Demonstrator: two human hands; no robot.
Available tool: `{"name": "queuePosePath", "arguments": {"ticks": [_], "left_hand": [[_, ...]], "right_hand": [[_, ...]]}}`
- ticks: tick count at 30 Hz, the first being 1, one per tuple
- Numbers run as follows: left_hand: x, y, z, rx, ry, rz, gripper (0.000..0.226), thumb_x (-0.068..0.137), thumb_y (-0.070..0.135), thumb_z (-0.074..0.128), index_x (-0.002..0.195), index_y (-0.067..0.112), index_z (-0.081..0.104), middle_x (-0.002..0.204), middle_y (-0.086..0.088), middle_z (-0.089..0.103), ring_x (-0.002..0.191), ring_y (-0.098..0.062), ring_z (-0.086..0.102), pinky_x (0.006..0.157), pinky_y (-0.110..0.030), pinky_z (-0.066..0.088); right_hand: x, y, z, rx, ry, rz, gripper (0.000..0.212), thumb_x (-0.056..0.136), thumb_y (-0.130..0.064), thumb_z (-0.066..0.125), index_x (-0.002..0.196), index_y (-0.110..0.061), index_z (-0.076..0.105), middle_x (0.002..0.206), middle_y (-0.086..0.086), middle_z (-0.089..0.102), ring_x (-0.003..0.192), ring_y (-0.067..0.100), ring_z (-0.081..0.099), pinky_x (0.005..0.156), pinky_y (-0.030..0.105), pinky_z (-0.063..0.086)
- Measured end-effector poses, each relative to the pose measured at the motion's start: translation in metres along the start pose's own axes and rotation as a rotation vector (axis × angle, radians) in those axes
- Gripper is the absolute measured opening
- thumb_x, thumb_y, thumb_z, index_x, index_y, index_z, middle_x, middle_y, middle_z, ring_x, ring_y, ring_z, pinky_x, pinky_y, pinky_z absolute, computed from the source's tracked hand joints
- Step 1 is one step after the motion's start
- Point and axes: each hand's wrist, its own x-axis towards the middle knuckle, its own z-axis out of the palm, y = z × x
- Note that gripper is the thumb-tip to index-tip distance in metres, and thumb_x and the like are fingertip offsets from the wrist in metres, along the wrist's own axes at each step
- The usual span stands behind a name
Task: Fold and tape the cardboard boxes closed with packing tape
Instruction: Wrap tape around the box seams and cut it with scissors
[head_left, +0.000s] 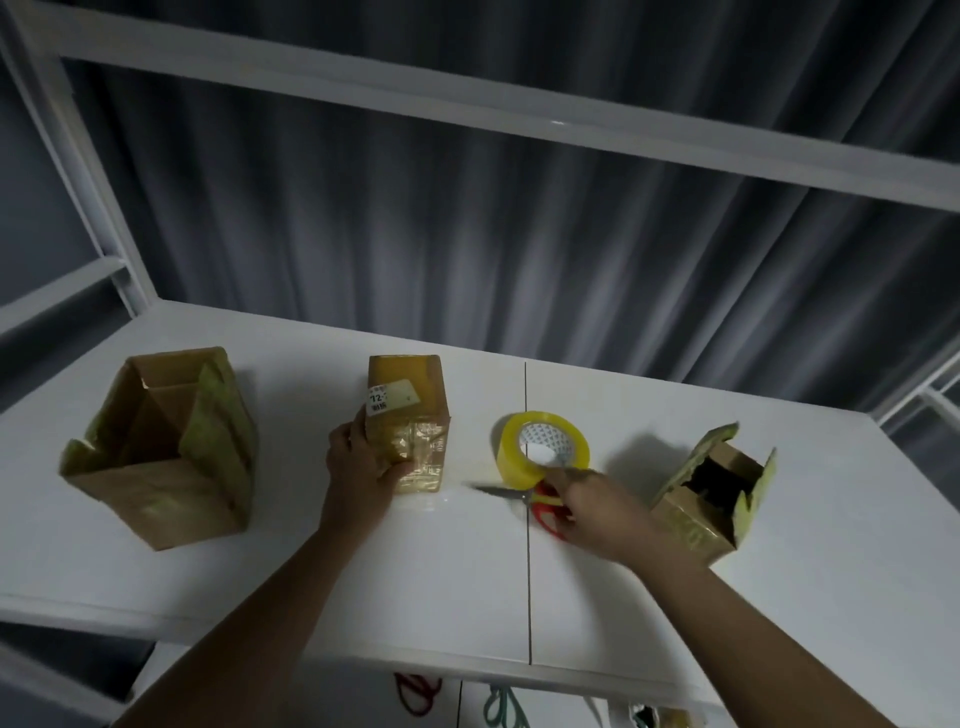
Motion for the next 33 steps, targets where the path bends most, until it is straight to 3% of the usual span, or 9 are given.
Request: {"name": "queuePosePath", "arguments": {"ticks": [6, 12, 16, 20, 23, 26, 28, 31, 33], "left_hand": [[0.002, -0.001, -0.003, 0.001, 0.003, 0.015, 0.089, 0.071, 0.019, 0.081, 0.142, 0.001, 0.029, 0.13, -0.022, 0.038, 0.123, -0.034, 0.035, 0.104, -0.043, 0.033], [0.001, -0.002, -0.001, 0.019, 0.009, 0.01, 0.09, 0.071, 0.024, 0.081, 0.141, 0.0, 0.03, 0.13, -0.022, 0.039, 0.12, -0.034, 0.038, 0.1, -0.041, 0.036], [0.001, -0.003, 0.0, 0.011, 0.012, 0.001, 0.089, 0.071, 0.021, 0.08, 0.142, 0.001, 0.03, 0.129, -0.021, 0.039, 0.12, -0.033, 0.038, 0.097, -0.041, 0.039], [0.003, -0.004, -0.002, 0.024, 0.0, -0.006, 0.089, 0.071, 0.021, 0.081, 0.141, 0.0, 0.031, 0.129, -0.021, 0.041, 0.117, -0.034, 0.04, 0.095, -0.042, 0.041], [0.006, -0.006, -0.006, 0.015, -0.035, -0.007, 0.089, 0.069, 0.021, 0.082, 0.14, -0.001, 0.032, 0.127, -0.023, 0.042, 0.116, -0.035, 0.041, 0.096, -0.044, 0.039], [0.007, -0.007, -0.013, -0.043, -0.034, -0.009, 0.088, 0.07, 0.02, 0.081, 0.139, 0.0, 0.032, 0.128, -0.023, 0.04, 0.119, -0.036, 0.039, 0.098, -0.046, 0.039], [0.006, -0.005, -0.02, -0.116, -0.039, -0.031, 0.087, 0.071, 0.021, 0.081, 0.14, 0.001, 0.031, 0.129, -0.021, 0.039, 0.122, -0.035, 0.038, 0.097, -0.044, 0.04], [0.004, 0.0, -0.03, -0.244, -0.07, -0.018, 0.091, 0.064, 0.042, 0.079, 0.137, 0.008, 0.035, 0.125, -0.006, 0.049, 0.114, -0.024, 0.051, 0.085, -0.024, 0.046], [0.002, 0.002, -0.035, -0.261, -0.081, -0.037, 0.101, 0.057, 0.058, 0.067, 0.139, 0.011, 0.03, 0.122, 0.005, 0.047, 0.107, -0.013, 0.05, 0.079, -0.017, 0.042]], "right_hand": [[0.038, -0.018, -0.068, -0.575, -0.067, -0.025, 0.074, 0.077, -0.057, 0.064, 0.134, -0.017, 0.037, 0.124, 0.005, 0.055, 0.114, 0.025, 0.052, 0.094, 0.031, 0.037], [0.085, -0.052, -0.078, -0.921, -0.189, -0.141, 0.073, 0.08, -0.043, 0.068, 0.139, -0.016, 0.034, 0.138, 0.004, 0.046, 0.127, 0.024, 0.041, 0.1, 0.029, 0.029], [0.105, -0.071, -0.062, -0.975, -0.279, -0.14, 0.052, 0.094, -0.028, 0.056, 0.141, -0.014, 0.039, 0.144, 0.007, 0.042, 0.133, 0.025, 0.036, 0.106, 0.03, 0.026], [0.098, -0.085, -0.069, -0.989, -0.309, -0.242, 0.037, 0.091, -0.015, 0.06, 0.127, -0.01, 0.054, 0.13, 0.003, 0.056, 0.116, 0.026, 0.056, 0.074, 0.029, 0.042], [0.08, -0.085, -0.068, -0.99, -0.313, -0.331, 0.031, 0.095, -0.021, 0.055, 0.125, -0.013, 0.055, 0.127, 0.001, 0.058, 0.116, 0.026, 0.057, 0.073, 0.029, 0.045], [0.057, -0.076, -0.052, -0.881, -0.283, -0.213, 0.024, 0.097, -0.008, 0.047, 0.117, -0.017, 0.056, 0.113, 0.006, 0.058, 0.117, 0.03, 0.056, 0.057, 0.029, 0.036], [0.045, -0.063, -0.025, -0.746, -0.241, -0.048, 0.028, 0.094, 0.001, 0.046, 0.117, -0.005, 0.06, 0.118, 0.013, 0.061, 0.111, 0.035, 0.057, 0.066, 0.032, 0.038], [0.027, -0.049, 0.016, -0.575, 0.015, 0.026, 0.03, 0.045, -0.008, 0.089, 0.067, 0.001, 0.071, 0.066, 0.018, 0.064, 0.059, 0.031, 0.063, 0.049, 0.024, 0.045], [0.022, -0.032, 0.04, -0.445, 0.102, 0.023, 0.043, 0.009, -0.005, 0.089, 0.041, -0.004, 0.061, 0.042, 0.006, 0.051, 0.033, 0.02, 0.049, 0.033, 0.013, 0.031]]}}
